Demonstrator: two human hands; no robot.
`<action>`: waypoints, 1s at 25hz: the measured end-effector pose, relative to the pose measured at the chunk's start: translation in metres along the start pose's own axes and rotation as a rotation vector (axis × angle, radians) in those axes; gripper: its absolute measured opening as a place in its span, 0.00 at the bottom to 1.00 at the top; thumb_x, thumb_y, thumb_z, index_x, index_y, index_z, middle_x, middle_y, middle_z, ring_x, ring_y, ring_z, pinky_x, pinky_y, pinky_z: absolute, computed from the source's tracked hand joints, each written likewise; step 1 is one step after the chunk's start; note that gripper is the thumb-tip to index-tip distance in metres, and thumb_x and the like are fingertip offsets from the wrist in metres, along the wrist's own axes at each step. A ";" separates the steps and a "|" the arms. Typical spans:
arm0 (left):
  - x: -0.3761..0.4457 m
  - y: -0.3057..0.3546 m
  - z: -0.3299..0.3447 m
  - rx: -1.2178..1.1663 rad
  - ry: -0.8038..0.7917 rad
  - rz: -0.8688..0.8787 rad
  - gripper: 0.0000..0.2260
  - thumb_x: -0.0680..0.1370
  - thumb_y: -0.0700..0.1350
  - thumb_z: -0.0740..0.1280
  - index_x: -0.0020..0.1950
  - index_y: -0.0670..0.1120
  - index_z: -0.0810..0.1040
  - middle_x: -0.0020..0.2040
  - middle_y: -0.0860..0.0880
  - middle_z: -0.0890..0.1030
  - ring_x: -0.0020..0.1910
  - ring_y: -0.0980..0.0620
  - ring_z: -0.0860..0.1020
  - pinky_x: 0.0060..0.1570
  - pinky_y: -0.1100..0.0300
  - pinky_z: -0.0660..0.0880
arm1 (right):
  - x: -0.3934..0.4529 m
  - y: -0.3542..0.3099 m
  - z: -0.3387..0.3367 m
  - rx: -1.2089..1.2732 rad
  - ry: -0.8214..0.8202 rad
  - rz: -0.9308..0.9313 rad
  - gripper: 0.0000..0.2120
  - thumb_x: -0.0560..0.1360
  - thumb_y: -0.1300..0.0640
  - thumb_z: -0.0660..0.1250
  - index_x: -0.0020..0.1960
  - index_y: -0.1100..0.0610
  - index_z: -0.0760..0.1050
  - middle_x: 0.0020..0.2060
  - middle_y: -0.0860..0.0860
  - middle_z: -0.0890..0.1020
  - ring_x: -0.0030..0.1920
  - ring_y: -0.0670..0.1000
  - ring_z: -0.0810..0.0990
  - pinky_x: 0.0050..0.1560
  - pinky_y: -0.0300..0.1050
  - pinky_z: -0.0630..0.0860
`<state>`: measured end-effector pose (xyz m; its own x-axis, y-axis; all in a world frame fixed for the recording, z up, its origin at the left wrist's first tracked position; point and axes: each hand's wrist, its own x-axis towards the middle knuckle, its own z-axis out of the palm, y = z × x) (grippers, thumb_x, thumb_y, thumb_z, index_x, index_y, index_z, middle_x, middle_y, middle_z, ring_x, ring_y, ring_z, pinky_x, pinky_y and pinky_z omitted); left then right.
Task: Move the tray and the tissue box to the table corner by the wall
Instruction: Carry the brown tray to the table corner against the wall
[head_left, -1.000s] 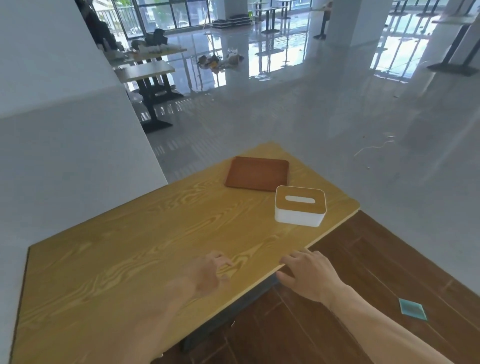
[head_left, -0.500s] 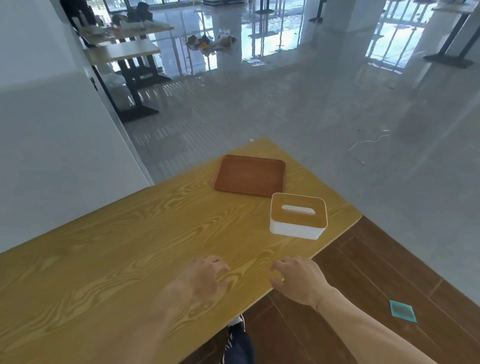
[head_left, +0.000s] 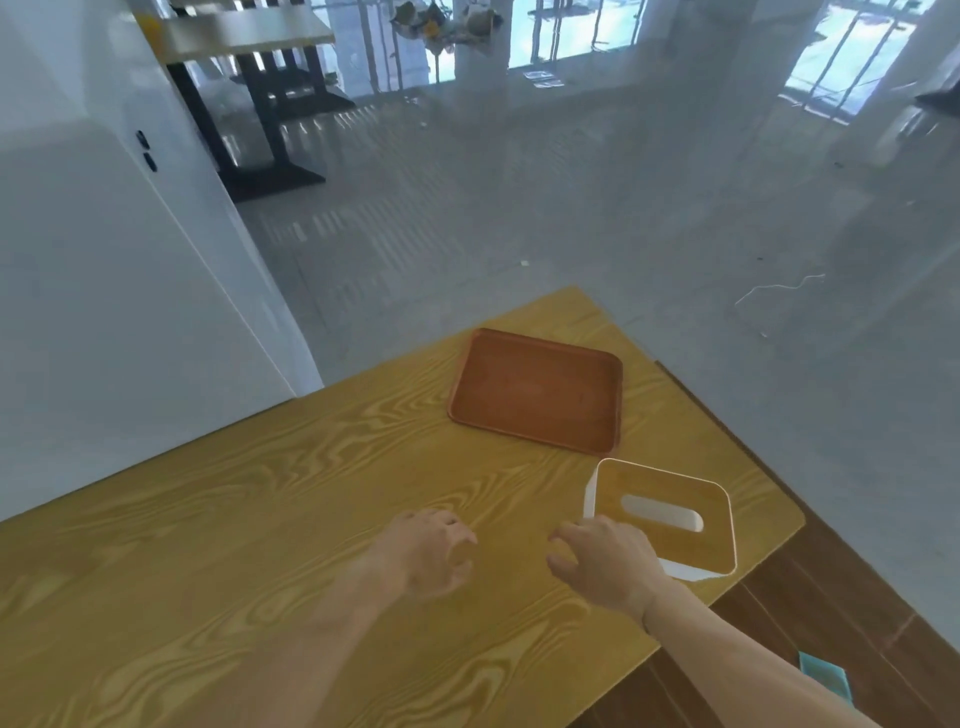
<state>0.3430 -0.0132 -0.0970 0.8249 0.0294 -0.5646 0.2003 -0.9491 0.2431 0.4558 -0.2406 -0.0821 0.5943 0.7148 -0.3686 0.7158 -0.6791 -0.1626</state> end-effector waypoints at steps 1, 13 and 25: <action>0.007 -0.004 -0.008 -0.007 0.006 -0.002 0.23 0.80 0.60 0.57 0.74 0.57 0.67 0.76 0.52 0.67 0.75 0.49 0.63 0.73 0.47 0.58 | 0.008 0.003 -0.006 0.015 0.006 0.008 0.21 0.78 0.40 0.56 0.66 0.46 0.74 0.58 0.48 0.82 0.58 0.53 0.79 0.46 0.48 0.73; 0.147 -0.062 -0.103 -0.185 0.176 -0.171 0.21 0.79 0.58 0.62 0.70 0.54 0.72 0.71 0.51 0.72 0.67 0.48 0.72 0.63 0.49 0.71 | 0.133 0.030 -0.029 0.787 -0.016 0.533 0.24 0.78 0.45 0.59 0.70 0.55 0.70 0.59 0.53 0.81 0.56 0.55 0.80 0.58 0.54 0.77; 0.256 -0.108 -0.108 -0.439 0.204 -0.383 0.25 0.79 0.54 0.65 0.75 0.52 0.66 0.74 0.46 0.69 0.67 0.44 0.73 0.65 0.44 0.73 | 0.214 0.117 -0.021 0.717 -0.198 1.052 0.28 0.77 0.56 0.62 0.73 0.67 0.60 0.69 0.64 0.67 0.56 0.60 0.71 0.54 0.51 0.71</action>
<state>0.5897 0.1308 -0.1821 0.7269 0.4432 -0.5245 0.6656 -0.6427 0.3793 0.6747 -0.1631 -0.1607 0.6413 -0.2116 -0.7376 -0.4538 -0.8797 -0.1422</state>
